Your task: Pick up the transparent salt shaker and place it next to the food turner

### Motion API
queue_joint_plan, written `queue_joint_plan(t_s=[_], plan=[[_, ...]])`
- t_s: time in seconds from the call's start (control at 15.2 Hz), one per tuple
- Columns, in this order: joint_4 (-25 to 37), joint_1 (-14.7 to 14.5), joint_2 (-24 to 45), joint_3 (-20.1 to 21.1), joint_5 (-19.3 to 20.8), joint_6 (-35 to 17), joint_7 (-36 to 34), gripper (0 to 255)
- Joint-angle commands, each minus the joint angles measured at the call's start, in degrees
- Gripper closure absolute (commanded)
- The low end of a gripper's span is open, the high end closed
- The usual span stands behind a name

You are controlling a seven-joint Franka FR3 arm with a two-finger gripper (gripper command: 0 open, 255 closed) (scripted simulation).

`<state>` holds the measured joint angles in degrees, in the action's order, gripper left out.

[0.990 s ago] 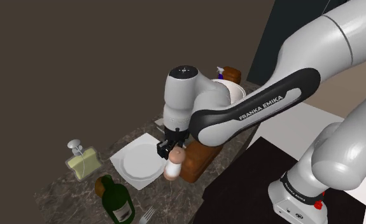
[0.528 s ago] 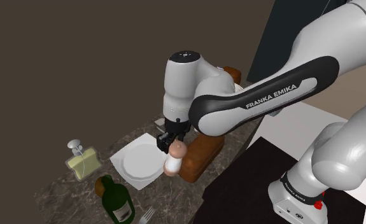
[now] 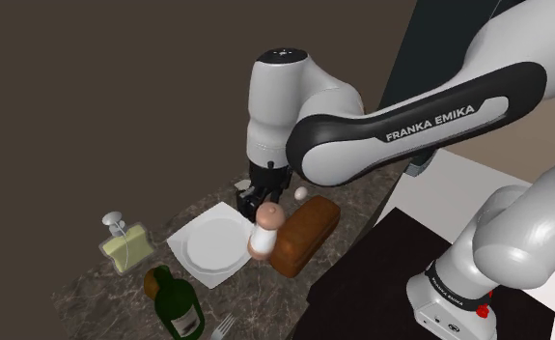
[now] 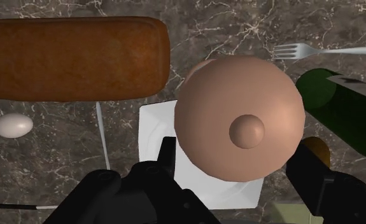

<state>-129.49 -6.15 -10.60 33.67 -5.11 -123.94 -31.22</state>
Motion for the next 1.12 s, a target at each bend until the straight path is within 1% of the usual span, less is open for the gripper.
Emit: queue_joint_plan(t_s=[0.0, 0.59, 1.06], plan=[[1.02, -0.04, -0.78, -0.27, -0.37, 1.72, 0.34, 255], [5.8, -0.06, -2.97, -1.23, -1.21, 8.46, 1.22, 255], [4.67, 3.73, -3.29, -7.74, -0.59, 8.11, 11.25, 255]])
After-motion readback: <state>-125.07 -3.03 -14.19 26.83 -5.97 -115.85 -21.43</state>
